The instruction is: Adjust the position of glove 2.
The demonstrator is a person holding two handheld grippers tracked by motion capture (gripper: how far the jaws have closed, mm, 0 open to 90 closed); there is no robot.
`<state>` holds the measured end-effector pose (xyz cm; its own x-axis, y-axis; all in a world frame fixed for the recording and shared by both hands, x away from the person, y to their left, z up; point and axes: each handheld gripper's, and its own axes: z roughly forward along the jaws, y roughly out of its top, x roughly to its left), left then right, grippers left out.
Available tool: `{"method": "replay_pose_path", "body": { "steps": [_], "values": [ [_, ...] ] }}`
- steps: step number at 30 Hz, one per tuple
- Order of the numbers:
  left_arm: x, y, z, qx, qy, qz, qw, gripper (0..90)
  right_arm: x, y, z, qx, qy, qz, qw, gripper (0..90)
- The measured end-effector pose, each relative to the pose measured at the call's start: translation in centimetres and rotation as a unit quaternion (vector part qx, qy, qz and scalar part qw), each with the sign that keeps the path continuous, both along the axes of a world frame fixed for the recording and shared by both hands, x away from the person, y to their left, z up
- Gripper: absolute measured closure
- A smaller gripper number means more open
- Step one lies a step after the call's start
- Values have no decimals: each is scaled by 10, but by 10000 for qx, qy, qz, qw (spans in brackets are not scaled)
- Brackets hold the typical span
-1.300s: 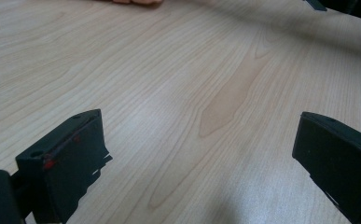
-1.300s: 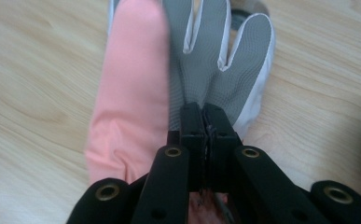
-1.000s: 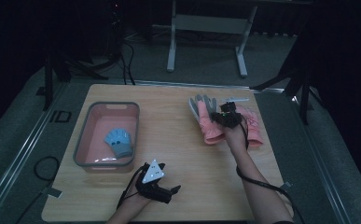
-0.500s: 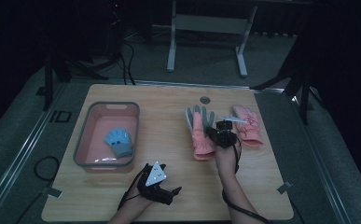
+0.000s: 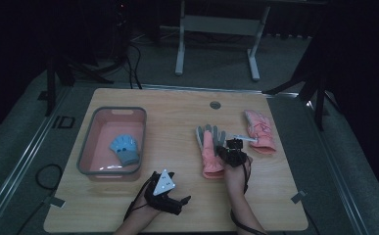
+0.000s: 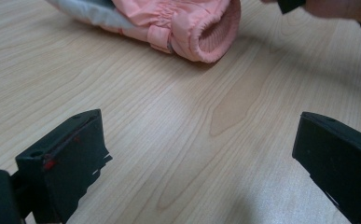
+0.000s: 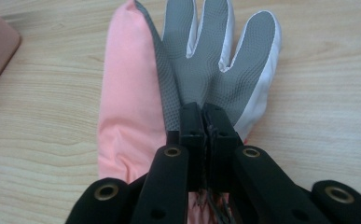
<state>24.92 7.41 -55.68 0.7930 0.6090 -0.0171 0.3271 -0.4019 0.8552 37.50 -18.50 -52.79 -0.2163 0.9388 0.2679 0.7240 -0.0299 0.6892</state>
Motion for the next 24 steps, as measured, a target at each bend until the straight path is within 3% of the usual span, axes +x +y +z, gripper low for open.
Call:
{"method": "replay_pose_path", "body": {
  "steps": [5, 12, 13, 16, 17, 19, 24],
  "values": [
    [0, 0, 0, 9, 24, -37, 10000, 29, -2, 3, -1, -55, -82, -56, 9999, 858],
    [0, 0, 0, -1, 40, -44, 10000, 28, -5, -1, 8, -33, -193, -13, 9998, 730],
    [0, 0, -1, -3, 43, -46, 10000, 29, -6, -5, 16, -74, -332, 31, 9994, 679],
    [0, 0, -1, -4, 51, -61, 10000, 28, -8, -16, 33, -201, -622, 152, 9977, 662],
    [0, 0, -1, -4, 51, -61, 10000, 29, -8, -16, 33, -201, -622, 152, 9977, 662],
    [0, 0, -1, -13, 47, -39, 10000, 29, -6, -31, 48, -305, -832, 376, 9954, 638],
    [1, 1, 0, 17, 17, 12, 10000, 29, 0, -65, 61, -512, -941, 400, 9934, 640]
  ]
}}
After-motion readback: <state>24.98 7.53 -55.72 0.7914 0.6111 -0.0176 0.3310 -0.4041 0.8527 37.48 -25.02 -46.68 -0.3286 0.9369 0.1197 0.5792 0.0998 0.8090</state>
